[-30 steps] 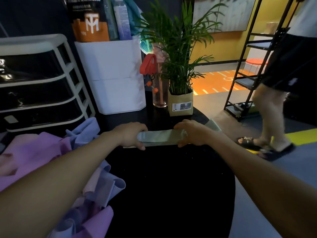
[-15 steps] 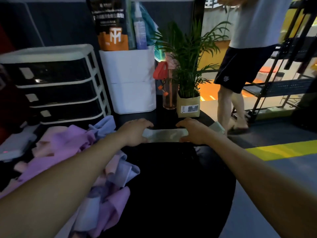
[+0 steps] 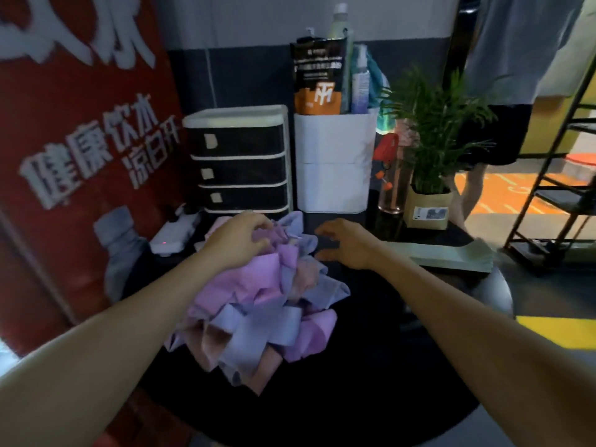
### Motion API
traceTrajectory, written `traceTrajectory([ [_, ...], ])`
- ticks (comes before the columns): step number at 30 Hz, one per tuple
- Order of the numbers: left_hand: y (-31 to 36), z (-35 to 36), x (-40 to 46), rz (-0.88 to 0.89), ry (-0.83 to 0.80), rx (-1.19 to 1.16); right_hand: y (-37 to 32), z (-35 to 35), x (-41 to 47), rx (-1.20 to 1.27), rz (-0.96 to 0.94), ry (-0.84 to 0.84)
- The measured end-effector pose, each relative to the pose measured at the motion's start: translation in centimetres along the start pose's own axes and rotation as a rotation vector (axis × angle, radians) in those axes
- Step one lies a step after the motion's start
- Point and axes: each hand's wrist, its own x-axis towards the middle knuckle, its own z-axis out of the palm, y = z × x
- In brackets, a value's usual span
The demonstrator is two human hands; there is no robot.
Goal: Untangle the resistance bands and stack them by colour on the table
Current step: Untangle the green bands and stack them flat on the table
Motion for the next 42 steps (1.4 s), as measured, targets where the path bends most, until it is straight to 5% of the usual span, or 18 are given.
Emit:
traceTrajectory([
  [11,-6.9,-2.0,-6.9,-0.122,0.041,-0.202,-5.6,4.8,5.1,0.138,-0.040,0.055],
  [17,-8.5,-0.8,-8.6,-0.162,-0.068,-0.285,-7.0,6.6,5.2,-0.139,-0.064,-0.199],
  [30,-9.7,-0.7,-8.3,-0.233,0.082,-0.465,-7.4,5.8,5.7,-0.168,-0.124,-0.028],
  [35,-11.5,-1.8,-5.8,-0.428,0.265,-0.459,-8.1,3.8,7.3,-0.193,-0.173,0.071],
  [38,-13.1,-1.6,-3.9,-0.534,0.251,-0.384,-7.8,3.8,8.4,-0.072,-0.212,0.133],
  [42,-14.8,-0.9,-2.1,-0.677,0.116,-0.359,-7.5,4.2,9.2,-0.114,-0.227,-0.040],
])
